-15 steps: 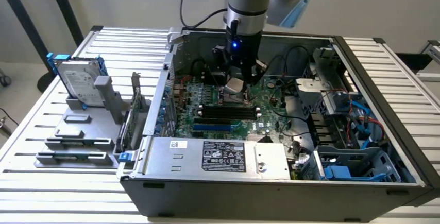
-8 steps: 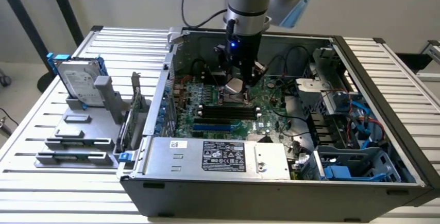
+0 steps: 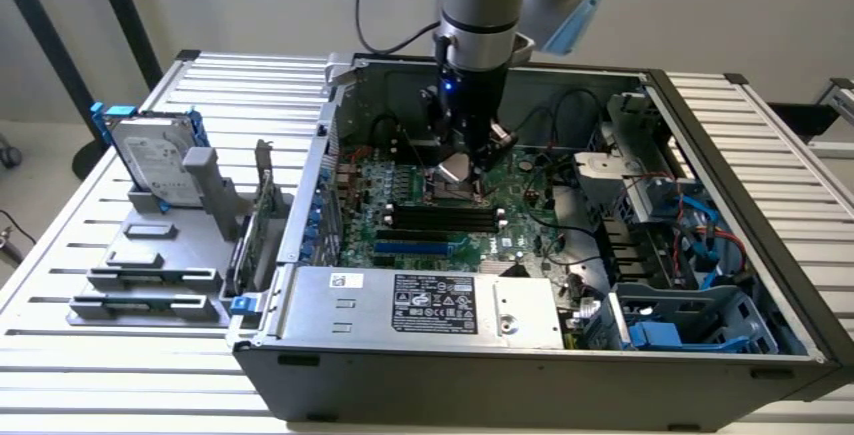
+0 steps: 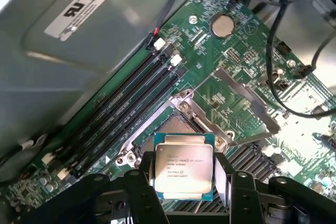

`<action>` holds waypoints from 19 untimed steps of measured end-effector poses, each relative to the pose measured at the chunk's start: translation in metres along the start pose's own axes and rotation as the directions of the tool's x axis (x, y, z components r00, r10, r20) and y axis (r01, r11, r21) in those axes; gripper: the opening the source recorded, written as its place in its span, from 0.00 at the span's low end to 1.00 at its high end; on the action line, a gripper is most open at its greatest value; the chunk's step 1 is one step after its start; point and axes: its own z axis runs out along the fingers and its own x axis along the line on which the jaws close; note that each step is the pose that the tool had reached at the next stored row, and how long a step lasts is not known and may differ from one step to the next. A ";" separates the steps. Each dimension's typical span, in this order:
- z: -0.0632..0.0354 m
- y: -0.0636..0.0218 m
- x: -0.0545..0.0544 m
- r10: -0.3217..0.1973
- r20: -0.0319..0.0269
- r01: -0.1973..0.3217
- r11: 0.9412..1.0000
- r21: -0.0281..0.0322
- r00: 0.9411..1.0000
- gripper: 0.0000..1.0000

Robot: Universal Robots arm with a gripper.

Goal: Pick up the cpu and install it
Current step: 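Place the cpu into insertion slot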

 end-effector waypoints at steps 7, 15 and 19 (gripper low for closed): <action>0.0016 -0.0001 0.000 0.121 0.005 -0.121 0.993 -0.003 0.993 0.55; 0.0030 -0.0002 0.000 0.243 0.009 -0.243 0.970 -0.004 0.970 0.55; 0.0036 -0.0002 0.000 0.301 0.011 -0.301 0.954 -0.006 0.954 0.55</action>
